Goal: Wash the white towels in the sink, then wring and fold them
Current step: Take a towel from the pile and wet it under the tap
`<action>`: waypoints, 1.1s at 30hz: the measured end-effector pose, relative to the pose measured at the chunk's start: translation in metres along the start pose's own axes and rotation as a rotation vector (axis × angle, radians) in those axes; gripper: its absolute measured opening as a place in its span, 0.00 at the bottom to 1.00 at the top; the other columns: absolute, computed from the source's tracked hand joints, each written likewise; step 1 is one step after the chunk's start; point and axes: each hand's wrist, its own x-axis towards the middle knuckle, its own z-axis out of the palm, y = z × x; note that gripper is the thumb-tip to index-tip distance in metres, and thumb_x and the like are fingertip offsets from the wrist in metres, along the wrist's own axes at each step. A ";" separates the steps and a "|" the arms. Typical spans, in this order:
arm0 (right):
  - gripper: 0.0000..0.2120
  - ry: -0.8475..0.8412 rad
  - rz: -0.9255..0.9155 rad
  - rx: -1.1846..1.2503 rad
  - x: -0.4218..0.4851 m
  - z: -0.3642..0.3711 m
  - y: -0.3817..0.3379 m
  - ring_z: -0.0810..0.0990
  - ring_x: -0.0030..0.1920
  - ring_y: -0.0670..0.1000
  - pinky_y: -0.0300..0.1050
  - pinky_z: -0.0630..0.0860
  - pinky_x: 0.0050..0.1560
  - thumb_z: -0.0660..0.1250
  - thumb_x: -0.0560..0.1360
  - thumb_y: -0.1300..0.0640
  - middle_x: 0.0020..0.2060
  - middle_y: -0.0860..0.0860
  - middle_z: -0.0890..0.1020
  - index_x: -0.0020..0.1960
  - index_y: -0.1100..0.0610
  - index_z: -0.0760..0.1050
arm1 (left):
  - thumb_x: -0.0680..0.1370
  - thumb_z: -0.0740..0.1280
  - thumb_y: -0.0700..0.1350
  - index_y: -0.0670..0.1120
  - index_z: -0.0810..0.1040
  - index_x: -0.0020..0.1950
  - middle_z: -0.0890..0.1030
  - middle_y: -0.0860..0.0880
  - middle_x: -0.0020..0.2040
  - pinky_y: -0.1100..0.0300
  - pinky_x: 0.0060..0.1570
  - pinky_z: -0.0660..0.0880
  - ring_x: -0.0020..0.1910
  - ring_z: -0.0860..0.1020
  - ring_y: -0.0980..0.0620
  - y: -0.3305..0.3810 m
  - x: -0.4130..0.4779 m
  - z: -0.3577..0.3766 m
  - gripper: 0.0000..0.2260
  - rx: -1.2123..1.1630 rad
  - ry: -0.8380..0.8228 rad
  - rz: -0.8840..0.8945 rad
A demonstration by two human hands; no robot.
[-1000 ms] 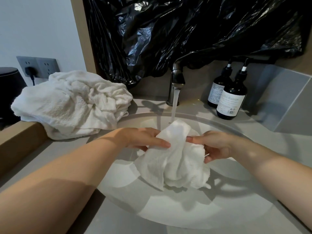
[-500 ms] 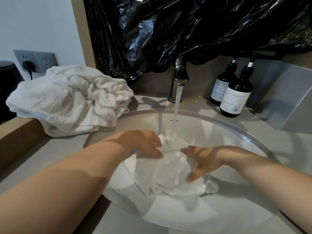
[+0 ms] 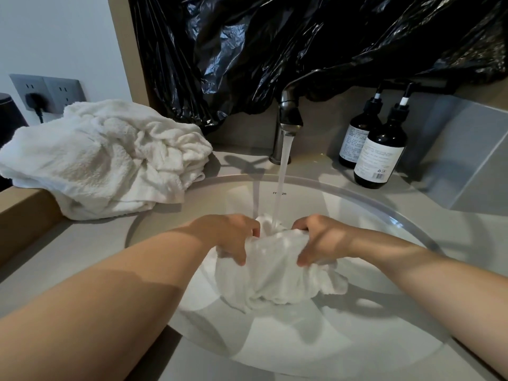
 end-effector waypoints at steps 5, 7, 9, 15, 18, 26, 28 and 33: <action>0.13 0.134 -0.127 0.317 -0.010 -0.020 0.006 0.80 0.38 0.48 0.40 0.76 0.34 0.77 0.64 0.63 0.38 0.50 0.81 0.45 0.56 0.78 | 0.70 0.74 0.39 0.54 0.80 0.50 0.80 0.55 0.51 0.57 0.53 0.78 0.51 0.79 0.53 -0.006 -0.005 -0.013 0.13 -0.427 0.227 0.194; 0.15 0.131 -0.122 0.512 -0.014 -0.030 0.012 0.82 0.41 0.50 0.43 0.78 0.41 0.76 0.65 0.66 0.41 0.53 0.84 0.50 0.58 0.79 | 0.71 0.74 0.39 0.54 0.81 0.51 0.81 0.55 0.50 0.59 0.52 0.77 0.52 0.79 0.54 -0.008 -0.004 -0.014 0.13 -0.546 0.283 0.218; 0.15 0.061 -0.070 0.655 -0.014 -0.035 0.020 0.83 0.41 0.52 0.44 0.77 0.41 0.75 0.67 0.65 0.43 0.56 0.84 0.53 0.58 0.78 | 0.72 0.74 0.41 0.54 0.81 0.56 0.80 0.56 0.53 0.63 0.52 0.74 0.53 0.77 0.55 -0.013 0.003 -0.012 0.14 -0.498 0.360 0.171; 0.16 0.394 0.051 -0.187 0.000 -0.022 0.016 0.77 0.55 0.51 0.44 0.74 0.52 0.70 0.74 0.51 0.57 0.49 0.78 0.61 0.51 0.72 | 0.77 0.68 0.42 0.52 0.80 0.62 0.78 0.54 0.58 0.66 0.53 0.70 0.55 0.75 0.55 -0.016 0.012 -0.012 0.14 -0.235 0.460 0.002; 0.11 0.386 -0.021 -0.390 -0.002 -0.019 0.010 0.74 0.58 0.52 0.43 0.70 0.50 0.66 0.76 0.54 0.57 0.48 0.77 0.58 0.51 0.74 | 0.76 0.71 0.44 0.51 0.81 0.61 0.79 0.55 0.57 0.67 0.52 0.70 0.53 0.75 0.58 -0.011 0.007 -0.010 0.14 -0.167 0.304 0.060; 0.08 0.152 -0.071 -0.611 -0.012 -0.011 -0.004 0.78 0.43 0.55 0.41 0.73 0.41 0.64 0.74 0.57 0.42 0.53 0.81 0.46 0.57 0.81 | 0.70 0.77 0.52 0.57 0.62 0.76 0.69 0.56 0.69 0.53 0.68 0.68 0.69 0.68 0.51 -0.004 0.004 0.003 0.39 0.059 -0.204 0.060; 0.15 -0.124 0.014 -0.624 -0.015 -0.002 -0.003 0.78 0.43 0.54 0.41 0.73 0.41 0.67 0.73 0.46 0.46 0.53 0.82 0.53 0.56 0.79 | 0.69 0.78 0.50 0.57 0.59 0.77 0.68 0.56 0.71 0.51 0.67 0.69 0.69 0.68 0.50 -0.005 0.008 0.007 0.42 0.074 -0.236 0.054; 0.37 -0.328 0.056 -0.641 -0.010 0.011 0.006 0.76 0.55 0.51 0.40 0.70 0.46 0.77 0.66 0.50 0.60 0.47 0.74 0.70 0.53 0.63 | 0.71 0.76 0.46 0.55 0.64 0.73 0.72 0.52 0.65 0.50 0.61 0.75 0.62 0.73 0.48 -0.002 0.012 0.015 0.34 0.187 -0.165 0.055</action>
